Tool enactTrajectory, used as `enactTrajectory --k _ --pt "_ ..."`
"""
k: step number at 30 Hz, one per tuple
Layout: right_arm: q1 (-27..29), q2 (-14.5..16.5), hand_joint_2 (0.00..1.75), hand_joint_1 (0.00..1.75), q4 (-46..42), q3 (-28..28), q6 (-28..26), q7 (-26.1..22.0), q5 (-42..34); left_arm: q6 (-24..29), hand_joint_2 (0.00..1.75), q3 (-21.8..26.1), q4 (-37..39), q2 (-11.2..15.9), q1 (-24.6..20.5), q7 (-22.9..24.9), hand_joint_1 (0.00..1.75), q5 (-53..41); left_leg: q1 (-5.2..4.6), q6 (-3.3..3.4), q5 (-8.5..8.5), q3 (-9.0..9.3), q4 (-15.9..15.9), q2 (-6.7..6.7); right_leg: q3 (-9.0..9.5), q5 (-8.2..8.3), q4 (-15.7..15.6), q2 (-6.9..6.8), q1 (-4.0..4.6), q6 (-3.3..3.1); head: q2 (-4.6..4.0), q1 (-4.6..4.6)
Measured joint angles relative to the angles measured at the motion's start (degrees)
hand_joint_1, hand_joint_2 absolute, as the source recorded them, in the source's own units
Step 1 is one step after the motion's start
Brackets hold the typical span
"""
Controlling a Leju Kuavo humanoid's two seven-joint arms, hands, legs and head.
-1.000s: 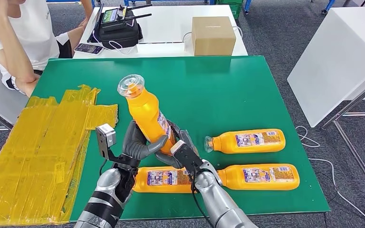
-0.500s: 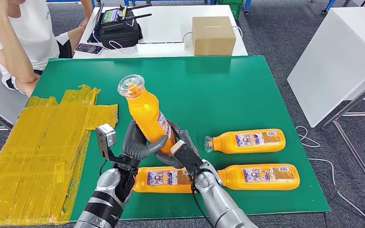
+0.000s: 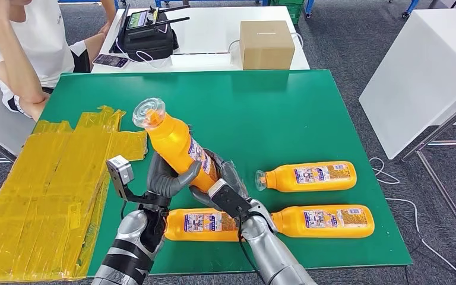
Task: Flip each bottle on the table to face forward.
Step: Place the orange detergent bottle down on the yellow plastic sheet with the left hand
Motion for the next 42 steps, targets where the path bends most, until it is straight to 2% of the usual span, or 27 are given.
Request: enactTrajectory --k 3,7,10,14,15,19,28,42 --pt "0.5 0.0 1.75 1.75 -1.4 0.3 0.0 0.2 0.1 0.0 1.75 0.1 -0.7 0.0 0.1 0.1 1.75 0.1 0.00 0.00 0.00 0.00 0.0 0.00 0.00 0.00 0.0 0.00 0.00 0.00 0.00 -0.01" --pt "1.0 0.0 1.75 1.75 -2.6 0.5 0.1 0.3 0.1 -0.1 1.75 0.3 -1.1 0.0 0.1 0.1 1.33 0.0 0.00 0.00 0.00 0.00 0.0 0.00 0.00 0.00 0.0 0.00 -0.01 0.00 0.00 0.00" --pt "1.4 0.0 1.75 1.75 -3.3 0.5 0.3 0.4 0.1 -0.3 1.75 0.4 -1.2 0.0 0.1 0.2 1.33 -0.1 0.00 0.00 0.00 0.00 0.0 0.00 0.01 0.00 0.0 0.00 -0.01 0.00 0.00 0.00" --pt "1.5 -0.1 1.75 1.75 -3.8 0.5 0.3 0.5 0.1 -0.5 1.75 0.4 -1.4 0.0 0.1 0.3 0.00 -0.1 0.00 0.00 0.00 0.00 0.0 0.00 0.00 0.00 0.0 0.00 0.00 0.00 0.00 -0.01" --pt "1.5 -0.1 1.75 1.75 -3.9 0.5 0.3 0.5 0.1 -0.5 1.75 0.4 -1.4 0.0 0.1 0.3 0.04 -0.1 0.00 0.00 0.00 0.00 0.0 0.00 0.00 0.00 0.0 0.00 0.00 0.00 0.00 -0.02" --pt "2.1 -0.1 1.75 1.75 -5.0 0.5 0.4 0.6 0.3 -0.8 1.75 0.4 -1.7 0.1 0.1 0.3 1.75 -0.4 0.00 0.00 0.00 0.00 0.0 -0.01 0.00 0.00 0.0 0.00 0.00 0.00 0.00 -0.02" --pt "3.3 -0.3 1.75 1.75 -8.7 1.0 0.7 0.8 0.6 -0.9 1.75 0.4 -3.3 0.1 0.1 0.3 1.75 -0.6 0.00 0.00 0.00 0.00 0.0 0.00 0.01 0.00 0.0 0.00 0.00 0.00 0.00 -0.01" --pt "3.7 -0.3 1.75 1.75 -9.6 1.1 0.7 0.8 0.6 -1.0 1.75 0.3 -3.9 0.1 0.1 0.3 1.75 -0.6 0.00 0.00 0.00 0.00 0.0 0.00 0.00 0.00 0.0 0.00 0.00 0.00 0.00 -0.02"
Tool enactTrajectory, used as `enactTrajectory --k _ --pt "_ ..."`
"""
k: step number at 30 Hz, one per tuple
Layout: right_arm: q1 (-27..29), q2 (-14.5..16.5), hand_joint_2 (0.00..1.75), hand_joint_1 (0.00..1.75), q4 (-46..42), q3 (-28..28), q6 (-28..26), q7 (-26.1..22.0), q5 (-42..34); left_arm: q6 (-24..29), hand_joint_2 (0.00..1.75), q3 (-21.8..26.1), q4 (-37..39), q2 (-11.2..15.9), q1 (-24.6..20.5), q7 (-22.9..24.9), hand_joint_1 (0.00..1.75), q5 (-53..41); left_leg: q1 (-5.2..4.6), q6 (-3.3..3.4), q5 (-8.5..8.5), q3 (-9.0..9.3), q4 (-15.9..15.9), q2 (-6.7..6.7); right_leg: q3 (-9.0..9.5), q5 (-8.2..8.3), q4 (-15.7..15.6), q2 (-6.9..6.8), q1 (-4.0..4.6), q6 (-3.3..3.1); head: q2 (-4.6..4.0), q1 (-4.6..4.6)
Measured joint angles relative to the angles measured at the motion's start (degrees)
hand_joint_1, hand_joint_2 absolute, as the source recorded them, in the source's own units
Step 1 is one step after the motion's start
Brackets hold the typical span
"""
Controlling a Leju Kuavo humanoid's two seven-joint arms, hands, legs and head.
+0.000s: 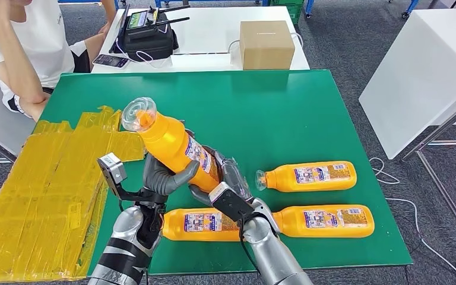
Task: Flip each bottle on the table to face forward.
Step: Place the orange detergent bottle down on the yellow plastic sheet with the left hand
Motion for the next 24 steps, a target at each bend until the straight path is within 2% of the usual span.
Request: enactTrajectory --k 24 --pt "0.0 0.0 1.75 1.75 -0.1 0.2 0.0 0.0 0.0 0.0 1.75 0.0 0.0 0.0 0.0 0.0 1.75 0.0 0.00 0.00 0.00 0.00 0.0 0.00 0.00 0.00 0.0 0.00 0.00 0.00 0.00 0.00"
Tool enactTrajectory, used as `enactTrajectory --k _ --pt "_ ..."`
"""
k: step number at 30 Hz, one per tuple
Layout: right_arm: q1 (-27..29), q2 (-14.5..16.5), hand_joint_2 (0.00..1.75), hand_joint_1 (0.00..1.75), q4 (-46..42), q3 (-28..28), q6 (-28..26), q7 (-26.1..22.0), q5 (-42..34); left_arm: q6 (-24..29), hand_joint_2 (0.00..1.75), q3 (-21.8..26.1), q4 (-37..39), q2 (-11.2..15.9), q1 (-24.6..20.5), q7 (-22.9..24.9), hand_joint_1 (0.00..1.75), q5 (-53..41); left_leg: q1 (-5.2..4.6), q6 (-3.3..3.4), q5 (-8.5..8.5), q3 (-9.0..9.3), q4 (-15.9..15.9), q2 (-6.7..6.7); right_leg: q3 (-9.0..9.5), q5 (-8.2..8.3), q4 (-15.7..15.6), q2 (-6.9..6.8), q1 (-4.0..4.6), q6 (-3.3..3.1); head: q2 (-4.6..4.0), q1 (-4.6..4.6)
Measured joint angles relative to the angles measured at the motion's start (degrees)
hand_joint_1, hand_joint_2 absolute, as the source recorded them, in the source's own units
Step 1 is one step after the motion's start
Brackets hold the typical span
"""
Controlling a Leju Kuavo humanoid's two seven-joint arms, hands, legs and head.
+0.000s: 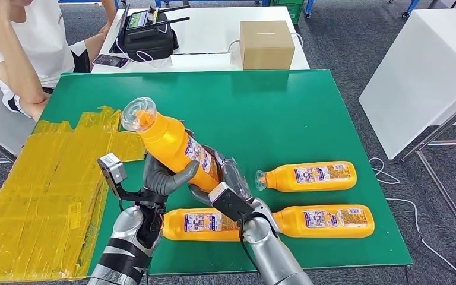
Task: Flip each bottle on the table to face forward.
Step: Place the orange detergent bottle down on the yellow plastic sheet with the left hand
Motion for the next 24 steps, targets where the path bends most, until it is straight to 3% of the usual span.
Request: enactTrajectory --k 8,12,14,16,19,20,22,24 --pt "0.0 -0.1 1.75 1.75 0.0 0.0 0.0 0.0 0.0 0.0 1.75 0.0 0.0 0.0 0.0 0.0 1.75 0.0 0.00 0.00 0.00 0.00 0.0 0.00 0.00 0.00 0.0 0.00 0.00 0.00 0.00 0.00" --pt "0.1 -0.1 1.75 0.00 -0.1 0.0 -0.2 -0.1 -0.1 0.4 1.75 0.0 0.0 0.0 0.0 0.4 1.75 -0.3 0.00 0.00 0.00 0.00 0.0 0.00 0.00 0.00 0.0 0.00 0.00 0.00 0.00 0.00" --pt "1.3 -0.4 1.75 0.00 -2.5 0.0 -2.6 -0.4 -1.7 4.6 1.75 1.2 0.0 1.1 -0.7 3.9 1.75 -4.6 0.01 0.00 0.01 -0.03 0.0 -0.09 0.01 0.00 0.0 -0.08 0.01 0.00 0.00 0.03" --pt "3.8 -1.3 1.75 0.00 -9.9 0.1 -5.8 1.5 -4.4 17.1 1.75 5.3 0.7 3.9 -2.7 7.9 1.75 -18.4 0.04 -0.05 0.03 -0.06 0.0 0.01 -0.07 0.05 0.0 -0.02 0.04 -0.07 0.00 0.07" --pt "6.9 -3.4 1.75 0.00 -21.3 0.3 -6.5 6.0 -6.5 47.1 1.75 15.0 3.5 7.5 -6.8 4.5 1.75 -54.1 0.07 -0.12 0.06 -0.08 0.0 0.55 -0.39 0.23 0.1 0.44 0.13 -0.33 0.00 -0.12" --pt "7.6 -3.9 1.75 0.00 -23.7 0.3 -6.4 6.5 -6.8 54.0 1.75 17.4 4.3 8.1 -8.0 3.1 1.75 -67.0 0.07 -0.13 0.08 -0.10 0.0 0.37 -0.37 0.18 0.1 0.28 0.15 -0.35 0.00 -0.15" --pt "8.3 -4.5 1.75 0.00 -26.9 0.6 -6.2 6.4 -7.0 58.1 1.75 20.4 5.4 8.5 -9.5 2.5 1.75 -89.0 0.09 -0.15 0.11 -0.10 0.0 -0.13 -0.16 0.03 0.1 -0.23 0.17 -0.36 0.00 -0.10" --pt "8.5 -4.8 1.75 0.00 -28.7 1.0 -6.3 6.1 -7.1 55.5 1.75 22.7 6.2 8.6 -9.6 3.7 1.75 -98.0 0.12 -0.15 0.11 -0.09 0.0 -0.09 -0.11 0.01 0.1 -0.27 0.17 -0.35 0.00 -0.04"
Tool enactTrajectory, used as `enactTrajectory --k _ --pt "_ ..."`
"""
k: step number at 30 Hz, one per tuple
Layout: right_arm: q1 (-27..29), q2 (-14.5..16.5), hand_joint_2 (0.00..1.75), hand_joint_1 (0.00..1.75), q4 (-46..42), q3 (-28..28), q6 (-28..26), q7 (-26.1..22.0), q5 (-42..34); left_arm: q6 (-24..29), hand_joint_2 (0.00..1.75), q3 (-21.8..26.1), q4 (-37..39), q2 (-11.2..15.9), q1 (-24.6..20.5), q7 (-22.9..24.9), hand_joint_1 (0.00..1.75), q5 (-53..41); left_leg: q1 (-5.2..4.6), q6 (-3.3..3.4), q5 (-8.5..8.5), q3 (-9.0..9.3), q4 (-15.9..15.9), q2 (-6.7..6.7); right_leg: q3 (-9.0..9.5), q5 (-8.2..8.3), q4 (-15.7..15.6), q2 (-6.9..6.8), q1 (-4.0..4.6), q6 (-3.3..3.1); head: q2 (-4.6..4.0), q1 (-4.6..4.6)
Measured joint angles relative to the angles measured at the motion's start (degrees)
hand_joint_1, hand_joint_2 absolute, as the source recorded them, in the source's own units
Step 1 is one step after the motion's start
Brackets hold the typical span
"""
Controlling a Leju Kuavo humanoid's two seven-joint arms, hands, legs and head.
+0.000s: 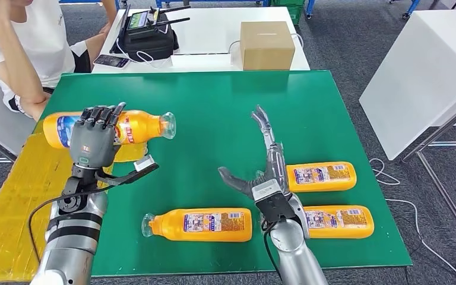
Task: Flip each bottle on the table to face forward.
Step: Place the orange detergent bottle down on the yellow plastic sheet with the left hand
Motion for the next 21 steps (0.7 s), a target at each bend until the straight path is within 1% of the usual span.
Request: enactTrajectory --k 2,5,6,11,13,17,21 --pt "0.3 -0.3 1.75 0.00 -1.3 0.1 -0.1 -0.1 -0.1 -1.7 1.75 1.5 0.5 0.0 0.3 1.3 1.75 2.3 0.01 0.01 -0.01 -0.01 0.0 0.18 -0.07 0.03 0.0 0.19 -0.02 0.01 0.00 0.02" --pt "0.7 -0.8 1.75 0.00 -2.5 0.3 -0.1 -0.1 -0.2 -2.3 1.75 2.5 1.0 0.3 0.2 2.4 1.75 10.2 -0.02 0.01 -0.02 -0.01 0.0 0.12 -0.08 0.03 0.0 0.18 -0.02 0.01 0.00 0.02" --pt "0.7 -1.0 1.75 0.00 -2.8 0.5 -0.2 -0.2 -0.2 -2.3 1.75 2.7 1.1 0.4 0.2 3.1 1.75 11.1 -0.02 0.01 -0.02 -0.02 0.0 0.08 -0.08 0.03 0.0 0.15 -0.01 0.01 0.00 0.02" --pt "0.7 -1.6 1.75 0.00 -3.6 1.2 -0.6 -0.3 -0.3 -2.5 1.75 2.5 1.9 1.9 0.2 9.5 1.75 5.6 0.00 0.01 -0.02 -0.02 0.0 0.13 -0.09 0.02 0.0 0.15 0.02 0.00 0.00 0.02" --pt "0.8 -1.9 1.75 0.00 -3.9 1.3 -0.7 -0.4 -0.4 -2.5 1.75 1.9 2.7 2.7 0.2 11.1 1.75 4.3 0.00 0.00 -0.01 -0.02 0.0 0.14 -0.09 0.02 0.0 0.16 0.02 0.00 0.00 0.02" --pt "0.8 -2.2 1.75 0.00 -4.2 1.5 -0.8 -0.6 -0.6 -2.5 1.75 1.1 3.8 3.9 0.2 11.8 1.75 3.7 0.01 0.00 -0.01 -0.02 0.0 0.12 -0.09 0.02 0.0 0.15 0.03 0.00 0.00 0.02" --pt "0.8 -2.3 1.75 0.00 -4.2 1.5 -0.8 -0.7 -0.6 -2.5 1.75 0.7 4.5 4.5 0.2 11.9 1.75 3.7 0.01 0.00 -0.01 -0.02 0.0 0.13 -0.08 0.02 0.0 0.15 0.03 0.00 0.00 0.02"
